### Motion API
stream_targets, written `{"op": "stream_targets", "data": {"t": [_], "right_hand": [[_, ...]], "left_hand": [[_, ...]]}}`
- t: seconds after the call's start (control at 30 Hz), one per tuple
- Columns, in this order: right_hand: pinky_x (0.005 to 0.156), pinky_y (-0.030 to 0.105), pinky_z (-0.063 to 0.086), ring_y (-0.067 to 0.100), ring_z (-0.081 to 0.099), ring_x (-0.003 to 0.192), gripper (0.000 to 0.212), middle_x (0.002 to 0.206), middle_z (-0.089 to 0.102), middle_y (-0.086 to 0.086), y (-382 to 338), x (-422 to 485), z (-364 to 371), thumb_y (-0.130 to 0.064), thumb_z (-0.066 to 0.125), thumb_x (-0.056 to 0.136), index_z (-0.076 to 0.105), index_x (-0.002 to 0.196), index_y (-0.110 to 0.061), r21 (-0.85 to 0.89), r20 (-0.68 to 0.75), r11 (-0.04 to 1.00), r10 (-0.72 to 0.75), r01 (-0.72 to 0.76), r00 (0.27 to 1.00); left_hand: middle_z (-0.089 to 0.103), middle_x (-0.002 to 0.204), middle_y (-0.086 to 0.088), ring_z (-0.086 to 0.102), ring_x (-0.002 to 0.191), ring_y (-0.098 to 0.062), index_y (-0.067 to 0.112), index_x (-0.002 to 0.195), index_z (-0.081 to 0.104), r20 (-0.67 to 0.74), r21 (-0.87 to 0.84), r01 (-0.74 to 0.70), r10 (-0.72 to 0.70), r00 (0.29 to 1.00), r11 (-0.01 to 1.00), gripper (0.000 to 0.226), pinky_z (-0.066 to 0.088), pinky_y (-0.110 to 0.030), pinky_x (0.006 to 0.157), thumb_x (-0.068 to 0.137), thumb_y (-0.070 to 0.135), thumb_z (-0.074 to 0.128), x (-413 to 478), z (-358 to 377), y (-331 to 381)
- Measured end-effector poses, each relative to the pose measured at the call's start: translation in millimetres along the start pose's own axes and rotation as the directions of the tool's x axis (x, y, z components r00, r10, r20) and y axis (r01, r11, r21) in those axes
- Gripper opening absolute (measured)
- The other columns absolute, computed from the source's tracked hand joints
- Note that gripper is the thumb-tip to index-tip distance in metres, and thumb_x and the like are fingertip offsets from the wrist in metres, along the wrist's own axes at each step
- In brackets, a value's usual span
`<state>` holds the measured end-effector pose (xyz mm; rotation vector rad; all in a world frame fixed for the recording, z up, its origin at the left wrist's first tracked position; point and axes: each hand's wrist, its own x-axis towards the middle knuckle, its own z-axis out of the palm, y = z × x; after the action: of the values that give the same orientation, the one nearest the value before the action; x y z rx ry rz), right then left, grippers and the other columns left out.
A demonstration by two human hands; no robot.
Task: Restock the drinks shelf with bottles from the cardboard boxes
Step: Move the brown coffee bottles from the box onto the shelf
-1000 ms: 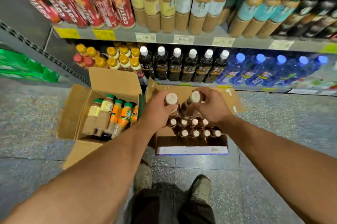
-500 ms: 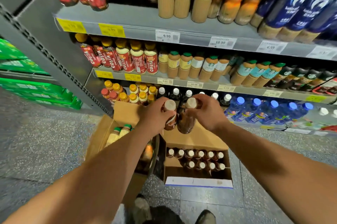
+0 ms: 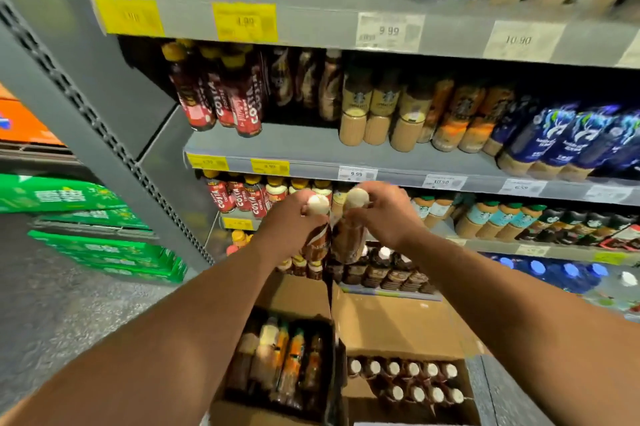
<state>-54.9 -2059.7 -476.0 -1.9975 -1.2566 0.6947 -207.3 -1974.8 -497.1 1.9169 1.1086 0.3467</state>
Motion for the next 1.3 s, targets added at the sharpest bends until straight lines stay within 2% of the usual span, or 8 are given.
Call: {"op": "stream_targets", "data": {"t": [0.17, 0.3, 0.53, 0.67, 0.9, 1.07, 1.23, 1.3], "right_hand": [[0.055, 0.028, 0.039, 0.017, 0.054, 0.067, 0.009, 0.077, 0.064, 0.006, -44.2, 34.4, -19.4, -0.017, 0.07, 0.074, 0.064, 0.079, -0.011, 0.018, -0.005, 1.0, -0.022, 0.022, 1.0], [0.049, 0.014, 0.036, 0.004, 0.051, 0.064, 0.014, 0.073, 0.059, -0.006, -60.3, 56.7, -29.8, -0.017, 0.075, 0.074, 0.065, 0.084, -0.017, 0.123, -0.076, 0.99, -0.059, 0.068, 0.995], [0.07, 0.028, 0.053, 0.012, 0.061, 0.082, 0.023, 0.088, 0.065, -0.001, -69.0, 80.8, -27.1, -0.014, 0.074, 0.079, 0.065, 0.101, -0.015, 0.342, -0.159, 0.94, 0.045, 0.012, 0.986], [0.077, 0.032, 0.056, 0.014, 0.064, 0.088, 0.025, 0.092, 0.066, -0.002, -75.0, 93.2, -23.0, -0.012, 0.071, 0.082, 0.064, 0.106, -0.016, 0.417, -0.206, 0.909, 0.1, -0.005, 0.973], [0.084, 0.038, 0.055, 0.014, 0.063, 0.092, 0.023, 0.096, 0.066, -0.002, -92.5, 116.4, -9.8, -0.014, 0.069, 0.085, 0.064, 0.107, -0.019, 0.397, -0.34, 0.918, 0.133, 0.013, 0.931], [0.082, 0.037, 0.054, 0.018, 0.064, 0.091, 0.028, 0.099, 0.067, 0.003, -99.7, 141.9, 2.0, -0.018, 0.07, 0.085, 0.062, 0.11, -0.01, 0.34, -0.396, 0.94, 0.137, 0.006, 0.908], [0.078, 0.047, 0.056, 0.032, 0.068, 0.083, 0.028, 0.086, 0.07, 0.015, -100.6, 173.7, 9.2, -0.027, 0.072, 0.081, 0.066, 0.084, 0.0, 0.309, -0.407, 0.947, 0.218, -0.092, 0.887], [0.075, 0.043, 0.054, 0.03, 0.067, 0.078, 0.026, 0.078, 0.068, 0.015, -100.1, 183.0, 11.5, -0.023, 0.072, 0.082, 0.065, 0.071, -0.001, 0.327, -0.397, 0.936, 0.261, -0.13, 0.88]], "left_hand": [[0.065, 0.109, -0.011, 0.058, 0.101, -0.029, 0.011, 0.115, 0.061, -0.1, 0.052, -0.058, 0.063, 0.993, 0.997, 0.032, 0.046, -0.032, 0.081, 0.085, 0.018, 0.067, 23.1, -40.2, 25.9], [0.065, 0.107, -0.007, 0.058, 0.102, -0.027, 0.016, 0.111, 0.061, -0.166, 0.013, -0.019, 0.021, 0.986, 1.0, 0.027, 0.046, -0.034, 0.085, 0.085, 0.019, 0.066, 39.0, -57.6, 42.1], [0.064, 0.097, -0.002, 0.06, 0.092, -0.021, 0.023, 0.102, 0.059, -0.21, -0.121, -0.054, 0.028, 0.977, 0.991, 0.019, 0.049, -0.033, 0.081, 0.085, 0.015, 0.064, 65.2, -68.0, 51.5], [0.061, 0.098, 0.0, 0.057, 0.093, -0.018, 0.017, 0.11, 0.061, -0.227, -0.134, -0.119, 0.086, 0.97, 0.984, 0.024, 0.043, -0.027, 0.08, 0.086, 0.014, 0.064, 80.3, -78.9, 51.1], [0.059, 0.099, -0.003, 0.055, 0.095, -0.019, 0.009, 0.117, 0.059, -0.213, -0.209, -0.156, 0.111, 0.971, 0.965, 0.03, 0.047, -0.033, 0.089, 0.087, 0.007, 0.064, 113.1, -98.4, 52.0], [0.06, 0.097, -0.002, 0.057, 0.092, -0.018, 0.009, 0.114, 0.059, -0.231, -0.14, -0.201, 0.165, 0.959, 0.97, 0.024, 0.044, -0.026, 0.076, 0.091, 0.012, 0.06, 138.0, -110.2, 45.5], [0.068, 0.098, -0.009, 0.063, 0.092, -0.025, 0.004, 0.101, 0.066, -0.221, -0.087, -0.153, 0.13, 0.966, 0.984, 0.025, 0.048, -0.036, 0.081, 0.09, 0.026, 0.06, 166.1, -116.4, 38.4], [0.068, 0.095, -0.013, 0.063, 0.09, -0.027, 0.001, 0.098, 0.068, -0.208, -0.087, -0.122, 0.102, 0.973, 0.989, 0.028, 0.048, -0.035, 0.079, 0.09, 0.027, 0.061, 175.5, -114.8, 35.0]]}}
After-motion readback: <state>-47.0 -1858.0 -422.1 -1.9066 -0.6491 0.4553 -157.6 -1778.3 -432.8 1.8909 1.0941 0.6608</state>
